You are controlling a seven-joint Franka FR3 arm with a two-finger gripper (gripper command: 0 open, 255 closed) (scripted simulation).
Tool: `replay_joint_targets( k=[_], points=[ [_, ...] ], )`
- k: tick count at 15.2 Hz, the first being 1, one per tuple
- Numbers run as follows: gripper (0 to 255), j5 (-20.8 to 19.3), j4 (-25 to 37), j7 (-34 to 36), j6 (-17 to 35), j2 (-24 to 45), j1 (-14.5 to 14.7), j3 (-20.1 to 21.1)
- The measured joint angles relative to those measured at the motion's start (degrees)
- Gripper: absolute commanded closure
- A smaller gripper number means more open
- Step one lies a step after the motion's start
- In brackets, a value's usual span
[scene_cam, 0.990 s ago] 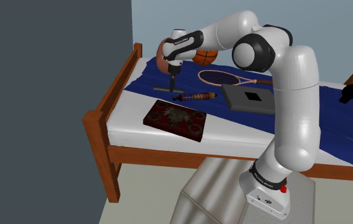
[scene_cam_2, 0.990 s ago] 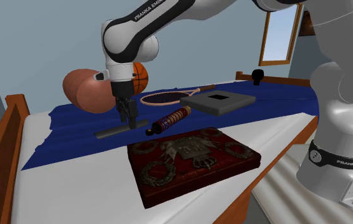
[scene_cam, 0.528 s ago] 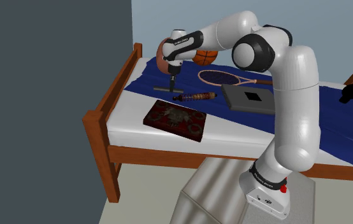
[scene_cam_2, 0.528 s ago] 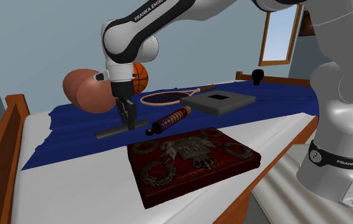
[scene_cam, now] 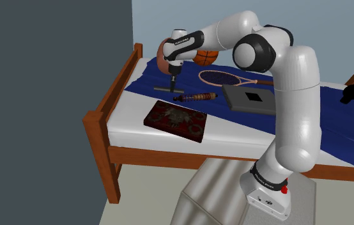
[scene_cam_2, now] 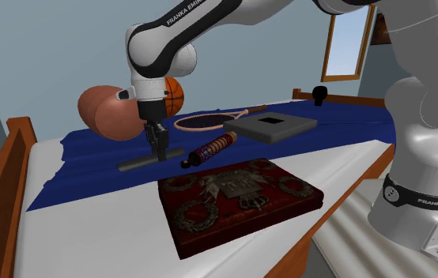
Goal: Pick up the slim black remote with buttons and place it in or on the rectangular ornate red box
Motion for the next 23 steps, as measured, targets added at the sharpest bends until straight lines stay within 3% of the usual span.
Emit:
replay_joint_targets(
  k=[23],
  points=[
    [255,-1.76,8.36,1.59,-13.31,-5.0,0.06,-0.89]
  ],
)
